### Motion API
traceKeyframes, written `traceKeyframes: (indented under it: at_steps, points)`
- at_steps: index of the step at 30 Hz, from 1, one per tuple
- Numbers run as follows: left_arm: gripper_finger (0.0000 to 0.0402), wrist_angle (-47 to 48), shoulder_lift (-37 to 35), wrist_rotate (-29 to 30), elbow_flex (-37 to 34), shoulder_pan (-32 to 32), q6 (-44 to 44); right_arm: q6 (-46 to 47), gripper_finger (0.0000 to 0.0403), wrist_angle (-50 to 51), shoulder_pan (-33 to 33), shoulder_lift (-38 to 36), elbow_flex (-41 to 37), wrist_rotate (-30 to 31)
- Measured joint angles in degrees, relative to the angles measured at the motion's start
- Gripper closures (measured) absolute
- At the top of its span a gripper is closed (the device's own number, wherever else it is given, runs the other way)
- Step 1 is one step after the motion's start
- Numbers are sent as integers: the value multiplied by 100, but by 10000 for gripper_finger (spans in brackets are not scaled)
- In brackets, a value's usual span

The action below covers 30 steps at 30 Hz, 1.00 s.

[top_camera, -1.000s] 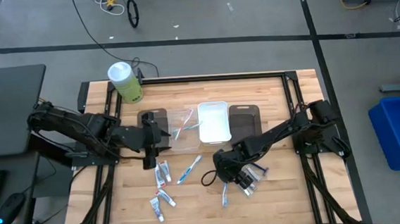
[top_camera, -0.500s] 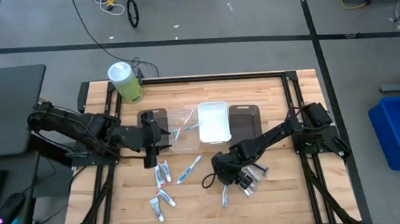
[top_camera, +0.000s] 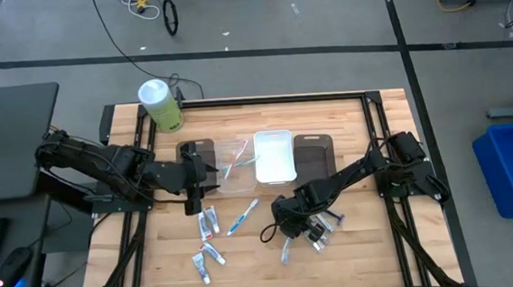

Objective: Pick & Place Travel size toiletries
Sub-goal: Put the blue toothbrush into the transparent bin

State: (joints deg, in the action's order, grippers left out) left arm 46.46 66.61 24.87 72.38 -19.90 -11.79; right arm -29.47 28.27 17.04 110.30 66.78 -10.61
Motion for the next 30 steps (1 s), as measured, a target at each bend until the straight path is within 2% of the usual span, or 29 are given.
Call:
traceKeyframes:
  at_steps: [8,16,22,30]
  points:
    - [206,0,0,126,0,0,-1,-42,361,-9,-2,0,0,-2]
    - [221,0,0,126,0,0,0,-57,367,-21,-1,-132,0,-7]
    - [231,-2,0,126,0,0,-2,24,367,-19,-2,-488,2,-4]
    - [237,-9,0,126,-2,0,-1,577,368,-72,-2,-1176,9,1]
